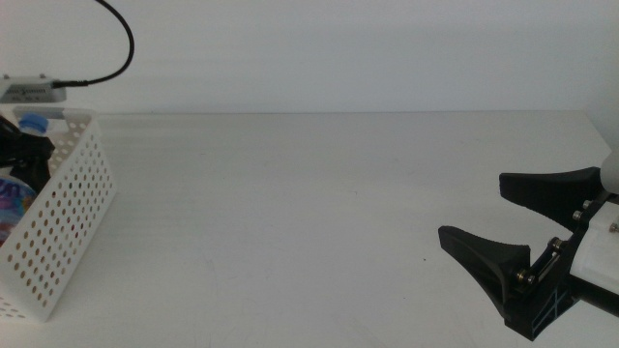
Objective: Use arms to grab the bottles and put them into the dustbin to the left of the table.
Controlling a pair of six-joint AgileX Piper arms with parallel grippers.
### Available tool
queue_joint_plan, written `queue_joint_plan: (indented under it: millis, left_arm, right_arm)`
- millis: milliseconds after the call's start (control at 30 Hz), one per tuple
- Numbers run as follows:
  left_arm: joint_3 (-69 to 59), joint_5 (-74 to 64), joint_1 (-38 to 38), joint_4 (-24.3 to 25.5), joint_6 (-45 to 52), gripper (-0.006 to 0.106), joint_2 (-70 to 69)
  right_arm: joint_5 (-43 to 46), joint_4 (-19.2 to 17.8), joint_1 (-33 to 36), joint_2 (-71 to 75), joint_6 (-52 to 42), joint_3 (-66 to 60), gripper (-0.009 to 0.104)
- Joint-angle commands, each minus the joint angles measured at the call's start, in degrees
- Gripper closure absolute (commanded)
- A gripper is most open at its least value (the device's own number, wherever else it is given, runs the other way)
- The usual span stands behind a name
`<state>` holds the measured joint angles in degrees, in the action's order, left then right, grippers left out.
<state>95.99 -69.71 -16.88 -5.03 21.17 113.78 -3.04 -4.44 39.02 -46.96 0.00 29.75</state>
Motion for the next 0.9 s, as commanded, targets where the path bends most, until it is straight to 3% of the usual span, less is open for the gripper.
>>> queue_joint_plan:
  millis: [0,167,300,400,633,867]
  left_arm:
    - [2.31,0.55,0.09,-0.55,0.34,0.087,-3.21]
    - [2.31,0.45,0.09,-0.27,2.27,0.049,-3.21]
    - [2.31,0.17,0.18,-0.13,2.90,0.010,-3.21]
    - [2.31,-1.93,0.84,0.15,3.02,0.010,-3.30]
    - [2.36,-3.99,3.79,7.61,-3.95,0.010,-6.28]
    - [1.10,-4.83,4.18,5.44,-7.41,0.010,-13.39]
  right_arm:
    - [4.02,-0.18,0.21,0.46,-0.30,1.58,0.025]
    - [4.02,-0.18,0.21,0.46,-0.30,1.58,0.025]
    - [4.02,-0.18,0.21,0.46,-0.30,1.58,0.025]
    - [4.02,-0.18,0.21,0.46,-0.30,1.58,0.025]
    - [4.02,-0.18,0.21,0.46,-0.30,1.58,0.025]
    - [4.02,-0.18,0.21,0.46,-0.30,1.58,0.025]
